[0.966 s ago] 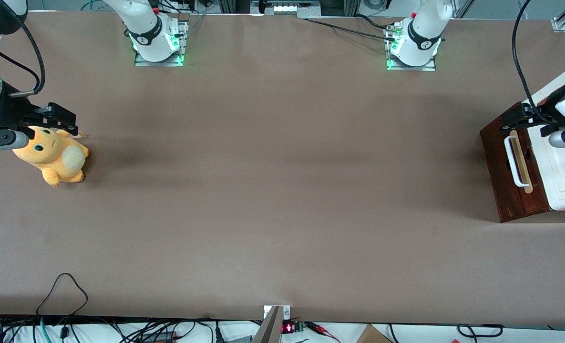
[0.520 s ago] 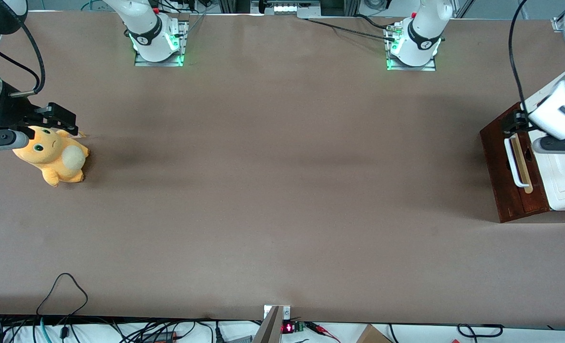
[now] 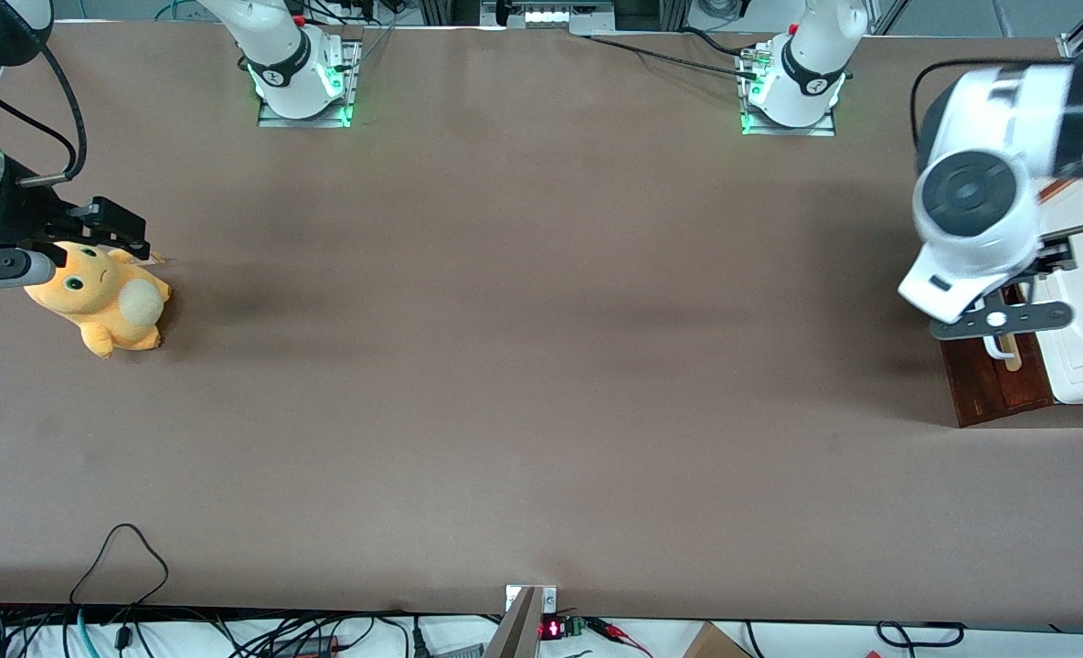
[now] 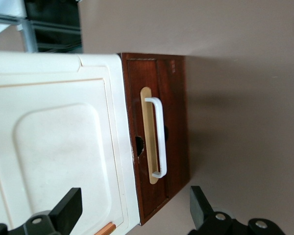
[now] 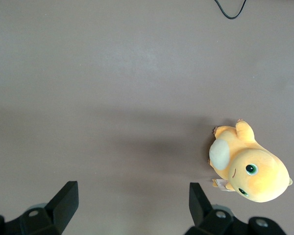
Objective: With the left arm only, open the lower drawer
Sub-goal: 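Move the open left gripper down onto the white drawer handle and close it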
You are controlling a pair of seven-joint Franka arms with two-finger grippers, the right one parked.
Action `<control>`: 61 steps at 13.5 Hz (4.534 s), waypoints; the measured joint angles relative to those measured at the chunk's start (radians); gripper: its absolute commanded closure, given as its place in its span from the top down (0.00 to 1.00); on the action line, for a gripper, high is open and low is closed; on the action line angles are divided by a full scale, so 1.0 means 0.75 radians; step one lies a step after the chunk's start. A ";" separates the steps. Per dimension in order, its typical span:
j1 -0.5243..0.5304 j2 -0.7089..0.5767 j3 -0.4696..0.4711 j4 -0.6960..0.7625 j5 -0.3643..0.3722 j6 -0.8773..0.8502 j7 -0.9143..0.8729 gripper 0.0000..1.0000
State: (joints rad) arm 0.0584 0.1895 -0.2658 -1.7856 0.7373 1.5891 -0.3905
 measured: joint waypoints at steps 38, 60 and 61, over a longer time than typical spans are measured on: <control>-0.001 0.550 0.051 -0.409 1.000 -0.243 -0.942 0.57; 0.012 0.576 0.055 -0.397 1.006 -0.230 -0.919 0.07; 0.012 0.576 0.055 -0.397 1.006 -0.231 -0.919 0.06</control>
State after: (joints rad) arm 0.0673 0.6215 -0.2243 -2.0832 1.4915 1.4162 -1.0799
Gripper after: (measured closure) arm 0.824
